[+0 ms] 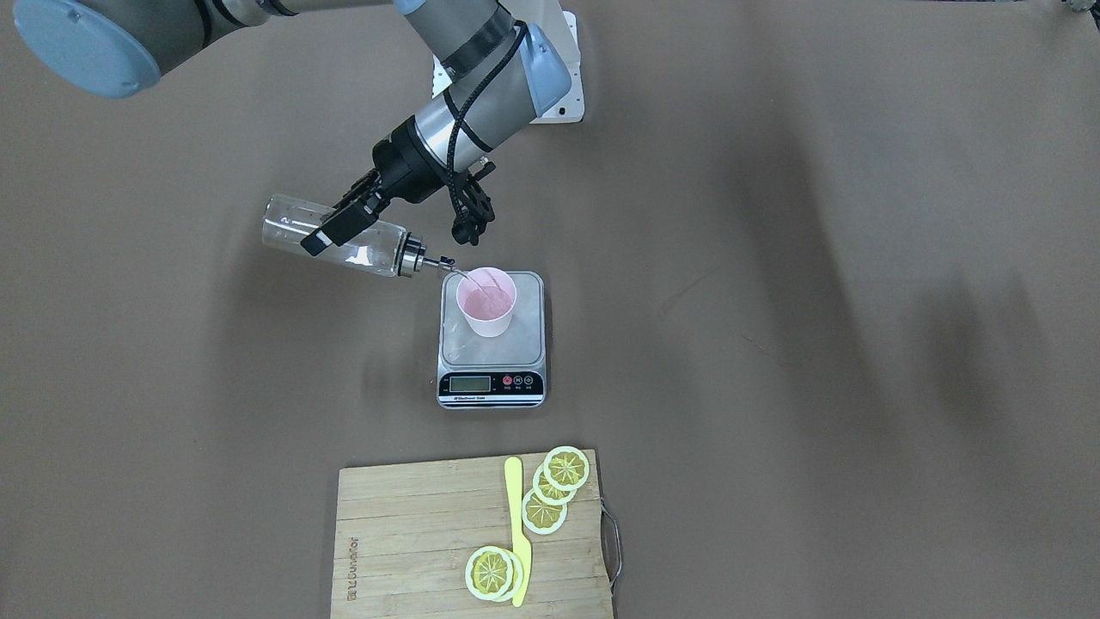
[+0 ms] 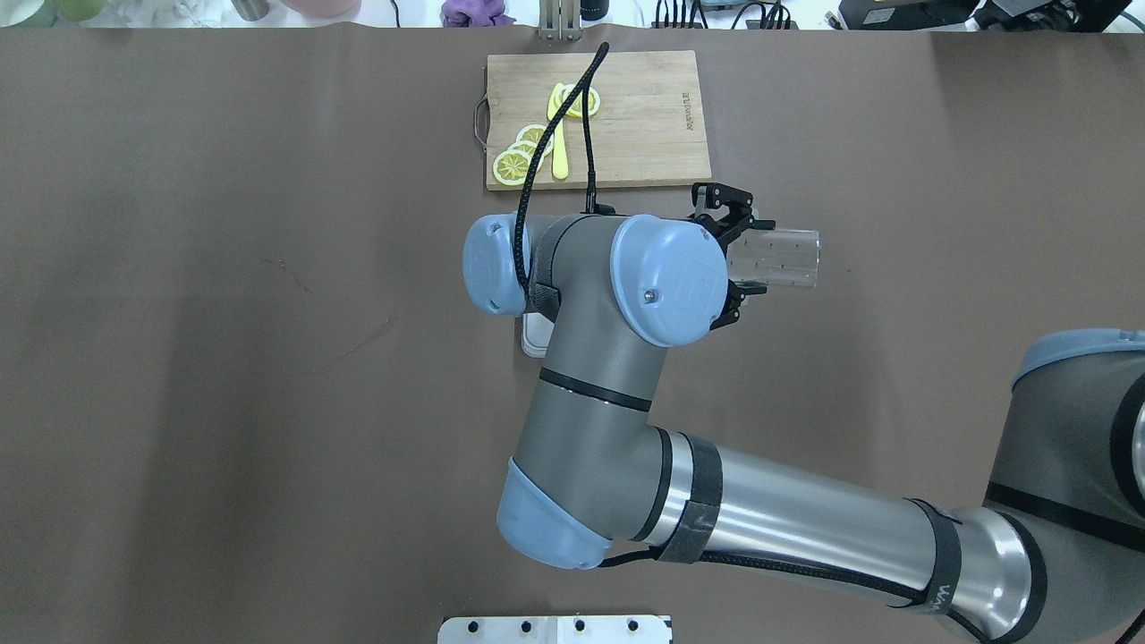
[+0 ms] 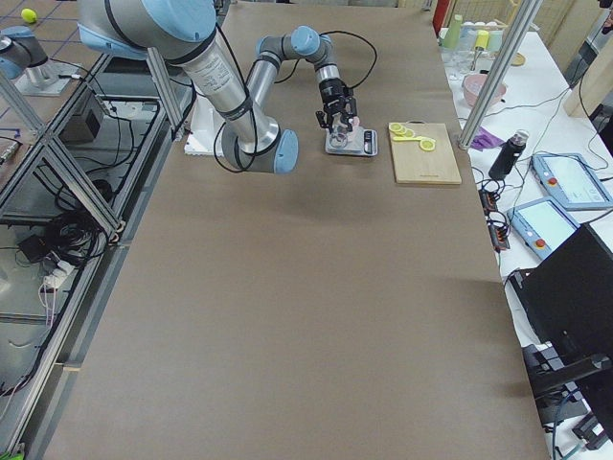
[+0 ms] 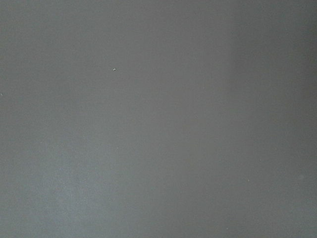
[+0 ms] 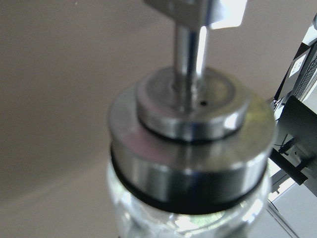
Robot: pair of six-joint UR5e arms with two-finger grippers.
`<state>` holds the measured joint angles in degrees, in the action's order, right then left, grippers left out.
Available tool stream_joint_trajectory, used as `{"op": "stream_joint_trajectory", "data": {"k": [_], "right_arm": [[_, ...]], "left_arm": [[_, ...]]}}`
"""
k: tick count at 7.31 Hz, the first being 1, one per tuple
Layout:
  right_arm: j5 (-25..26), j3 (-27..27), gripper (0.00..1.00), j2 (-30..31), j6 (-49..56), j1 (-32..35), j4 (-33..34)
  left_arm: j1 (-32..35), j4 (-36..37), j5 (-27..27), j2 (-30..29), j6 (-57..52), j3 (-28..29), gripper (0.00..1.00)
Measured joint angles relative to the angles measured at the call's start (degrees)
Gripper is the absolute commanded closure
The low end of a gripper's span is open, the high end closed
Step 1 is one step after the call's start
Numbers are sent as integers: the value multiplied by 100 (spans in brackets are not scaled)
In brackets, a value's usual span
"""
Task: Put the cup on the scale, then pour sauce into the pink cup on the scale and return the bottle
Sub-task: 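Tilt the dispenser with the right gripper to pour into the pink cup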
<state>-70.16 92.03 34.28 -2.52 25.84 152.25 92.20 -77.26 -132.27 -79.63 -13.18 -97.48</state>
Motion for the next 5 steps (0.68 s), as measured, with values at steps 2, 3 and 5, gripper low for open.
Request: {"op": "stream_joint_trajectory", "data": {"k": [2,3,5], "right_arm": [[-6,9,100,-6,-3,0,-10],[-7,13,100,-8,-9,0,-22],[-15,55,100,-9,-32,5,-72]], "left_arm": [[0,0,-1,0,0,1,1],[0,0,-1,0,0,1,1],[0,0,-1,0,0,-1,1]]}}
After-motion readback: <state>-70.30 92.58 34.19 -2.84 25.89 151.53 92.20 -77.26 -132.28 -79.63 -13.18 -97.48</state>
